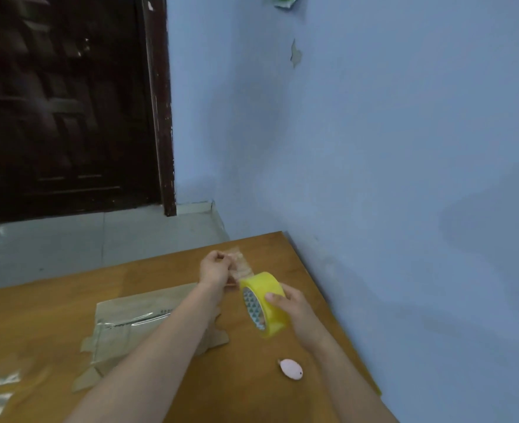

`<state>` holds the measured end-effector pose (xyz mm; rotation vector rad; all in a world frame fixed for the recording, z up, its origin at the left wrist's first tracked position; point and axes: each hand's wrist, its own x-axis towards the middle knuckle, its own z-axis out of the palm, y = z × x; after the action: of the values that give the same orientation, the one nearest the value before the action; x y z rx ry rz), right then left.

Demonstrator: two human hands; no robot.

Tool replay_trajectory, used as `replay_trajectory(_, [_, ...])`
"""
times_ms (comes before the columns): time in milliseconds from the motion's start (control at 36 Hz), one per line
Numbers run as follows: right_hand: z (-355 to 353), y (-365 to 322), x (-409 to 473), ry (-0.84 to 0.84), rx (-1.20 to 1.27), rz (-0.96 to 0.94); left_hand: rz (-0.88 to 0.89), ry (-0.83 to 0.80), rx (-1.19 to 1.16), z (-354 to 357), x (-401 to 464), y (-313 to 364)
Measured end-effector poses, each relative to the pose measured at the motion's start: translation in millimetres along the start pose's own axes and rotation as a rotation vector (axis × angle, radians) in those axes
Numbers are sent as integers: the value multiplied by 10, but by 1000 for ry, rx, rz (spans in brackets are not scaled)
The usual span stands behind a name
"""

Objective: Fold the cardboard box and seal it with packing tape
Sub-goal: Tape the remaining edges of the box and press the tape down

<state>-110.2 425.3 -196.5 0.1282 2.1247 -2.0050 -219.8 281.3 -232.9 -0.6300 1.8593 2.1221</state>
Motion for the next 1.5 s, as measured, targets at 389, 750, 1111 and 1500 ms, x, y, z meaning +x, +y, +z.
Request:
replay_trajectory(389, [683,-38,-109,126,-247,41,160,-237,219,-755,58,120])
replay_trajectory(750, [1219,48,-89,111,-278,128,312,-180,624,-1150,335,-136])
replay_trajectory(1111, [1254,193,-207,60,-226,192,276,-50,727,-1313,261,-371])
replay_trajectory(1500, [1184,233,-199,52,-124,192,260,-11,719,-1261,312,-458])
